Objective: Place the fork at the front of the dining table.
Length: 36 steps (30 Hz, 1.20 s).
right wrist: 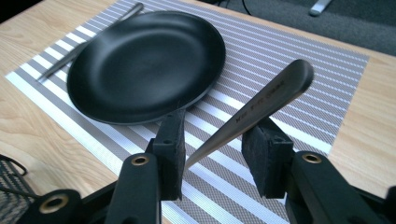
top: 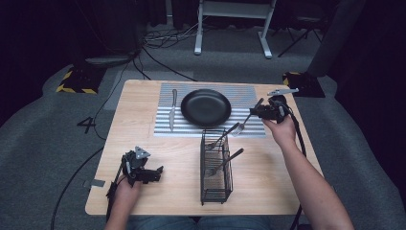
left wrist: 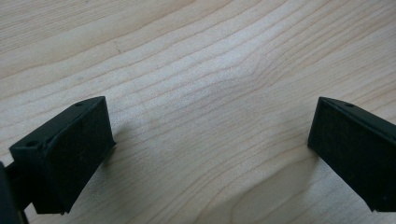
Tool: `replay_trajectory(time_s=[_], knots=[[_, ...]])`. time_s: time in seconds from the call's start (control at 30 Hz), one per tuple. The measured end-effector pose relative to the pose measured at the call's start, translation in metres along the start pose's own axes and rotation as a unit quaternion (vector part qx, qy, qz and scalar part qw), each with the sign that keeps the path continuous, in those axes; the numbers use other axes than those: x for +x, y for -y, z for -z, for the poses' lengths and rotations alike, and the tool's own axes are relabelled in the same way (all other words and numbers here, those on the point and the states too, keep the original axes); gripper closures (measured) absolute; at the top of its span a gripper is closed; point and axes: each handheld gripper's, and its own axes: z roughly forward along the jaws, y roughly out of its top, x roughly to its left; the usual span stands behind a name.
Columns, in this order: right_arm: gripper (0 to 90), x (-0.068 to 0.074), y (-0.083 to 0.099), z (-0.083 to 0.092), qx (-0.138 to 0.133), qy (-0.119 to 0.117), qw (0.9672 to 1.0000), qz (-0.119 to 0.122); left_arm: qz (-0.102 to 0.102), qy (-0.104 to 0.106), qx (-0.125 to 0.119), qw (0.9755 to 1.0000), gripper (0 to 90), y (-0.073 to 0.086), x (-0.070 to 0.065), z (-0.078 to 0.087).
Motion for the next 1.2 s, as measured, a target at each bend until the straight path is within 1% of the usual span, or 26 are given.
replay_trajectory(time_s=[0.07, 0.17, 0.2, 0.27, 0.47, 0.6, 0.67, 0.73, 0.77, 0.8, 0.97, 1.1, 1.2], knots=[[59.3, -0.003, 0.005, -0.001, -0.009, 0.001, 1.0000, -0.003, 0.000, 0.000, 0.000, 1.0000, 0.1, 0.000, 0.000, 0.000], [59.0, -0.009, 0.011, -0.002, -0.011, -0.006, 0.9997, -0.023, 0.000, 0.000, 0.000, 1.0000, 0.1, 0.000, 0.000, 0.000], [58.9, -0.011, 0.012, -0.003, -0.009, -0.008, 0.9994, -0.032, 0.000, 0.000, 0.000, 1.0000, 0.1, 0.000, 0.000, 0.000], [58.9, -0.014, 0.014, -0.004, -0.004, -0.005, 0.9993, -0.038, 0.000, 0.000, 0.000, 1.0000, 0.1, 0.000, 0.000, 0.000], [58.5, -0.019, 0.018, -0.008, 0.008, 0.002, 0.9990, -0.043, 0.000, 0.000, 0.000, 1.0000, 0.1, 0.000, 0.000, 0.000], [58.2, -0.019, 0.021, -0.015, 0.024, 0.008, 0.9987, -0.044, 0.000, 0.000, 0.000, 1.0000, 0.1, 0.000, 0.000, 0.000], [58.4, -0.018, 0.022, -0.019, 0.033, 0.005, 0.9986, -0.041, 0.000, 0.000, 0.000, 1.0000, 0.1, 0.000, 0.000, 0.000], [58.4, -0.015, 0.023, -0.025, 0.045, 0.012, 0.9983, -0.034, 0.000, 0.000, 0.000, 1.0000, 0.1, 0.000, 0.000, 0.000], [58.4, -0.015, 0.024, -0.027, 0.047, 0.014, 0.9983, -0.030, 0.000, 0.000, 0.000, 1.0000, 0.1, 0.000, 0.000, 0.000], [58.4, -0.014, 0.025, -0.029, 0.051, 0.015, 0.9981, -0.031, 0.000, 0.000, 0.000, 1.0000, 0.1, 0.000, 0.000, 0.000], [57.9, -0.014, 0.027, -0.037, 0.054, 0.011, 0.9978, -0.037, 0.000, 0.000, 0.000, 1.0000, 0.0, 0.000, 0.000, 0.000], [55.7, -0.010, 0.027, -0.037, 0.053, 0.010, 0.9981, -0.030, 0.000, 0.000, 0.000, 1.0000, 0.0, 0.000, 0.000, 0.000], [54.3, -0.006, 0.025, -0.034, 0.049, 0.005, 0.9983, -0.033, 0.000, 0.000, 0.000, 1.0000, 0.0, 0.000, 0.000, 0.000]])
